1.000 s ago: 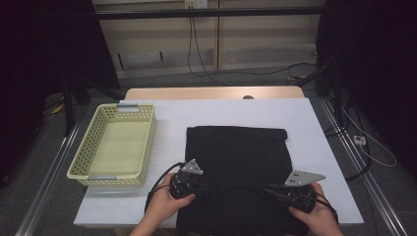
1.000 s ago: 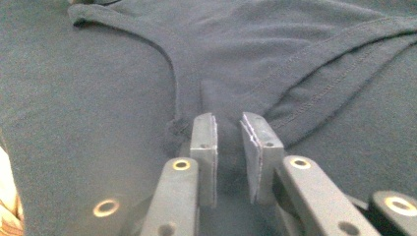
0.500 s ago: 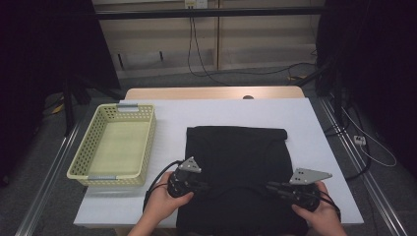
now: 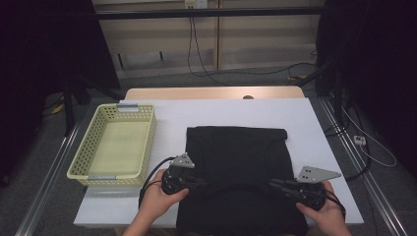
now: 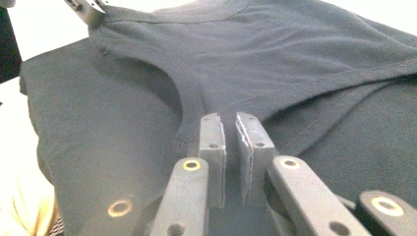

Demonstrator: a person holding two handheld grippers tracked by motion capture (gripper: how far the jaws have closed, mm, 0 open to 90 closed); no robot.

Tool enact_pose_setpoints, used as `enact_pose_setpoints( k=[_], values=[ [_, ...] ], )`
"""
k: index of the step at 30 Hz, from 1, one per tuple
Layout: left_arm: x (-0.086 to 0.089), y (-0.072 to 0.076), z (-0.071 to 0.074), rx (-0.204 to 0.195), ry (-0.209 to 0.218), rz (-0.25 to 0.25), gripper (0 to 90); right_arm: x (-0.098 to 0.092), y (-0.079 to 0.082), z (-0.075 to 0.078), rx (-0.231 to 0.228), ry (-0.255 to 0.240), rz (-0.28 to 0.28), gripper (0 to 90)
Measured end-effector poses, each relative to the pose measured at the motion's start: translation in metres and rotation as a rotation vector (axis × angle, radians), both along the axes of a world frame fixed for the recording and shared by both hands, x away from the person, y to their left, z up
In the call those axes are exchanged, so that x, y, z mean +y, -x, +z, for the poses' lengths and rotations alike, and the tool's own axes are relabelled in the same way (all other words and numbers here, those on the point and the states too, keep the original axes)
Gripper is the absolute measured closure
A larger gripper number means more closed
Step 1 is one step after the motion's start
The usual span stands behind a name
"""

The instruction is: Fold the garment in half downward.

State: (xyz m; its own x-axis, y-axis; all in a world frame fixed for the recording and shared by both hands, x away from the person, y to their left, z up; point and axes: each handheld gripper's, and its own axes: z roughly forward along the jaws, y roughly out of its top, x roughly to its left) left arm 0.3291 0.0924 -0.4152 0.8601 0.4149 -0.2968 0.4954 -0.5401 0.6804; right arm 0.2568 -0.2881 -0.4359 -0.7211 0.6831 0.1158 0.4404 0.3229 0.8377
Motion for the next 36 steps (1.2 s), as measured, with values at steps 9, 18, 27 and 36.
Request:
enact_pose_setpoints(
  k=[9, 18, 27, 36],
  values=[
    [0.001, 0.001, 0.005, -0.008, 0.007, -0.001, 84.4, 0.001, 0.001, 0.003, -0.011, -0.012, 0.003, 83.2],
    [0.004, 0.002, 0.010, -0.014, 0.013, 0.005, 84.4, 0.001, 0.003, 0.008, -0.023, -0.030, 0.012, 83.3],
    [0.005, 0.001, 0.010, -0.004, 0.017, 0.001, 84.5, -0.001, 0.002, 0.010, -0.028, -0.039, 0.006, 83.4],
    [0.005, 0.002, 0.013, -0.014, 0.024, -0.001, 84.6, 0.000, 0.004, 0.013, -0.039, -0.034, 0.004, 83.3]
  ],
)
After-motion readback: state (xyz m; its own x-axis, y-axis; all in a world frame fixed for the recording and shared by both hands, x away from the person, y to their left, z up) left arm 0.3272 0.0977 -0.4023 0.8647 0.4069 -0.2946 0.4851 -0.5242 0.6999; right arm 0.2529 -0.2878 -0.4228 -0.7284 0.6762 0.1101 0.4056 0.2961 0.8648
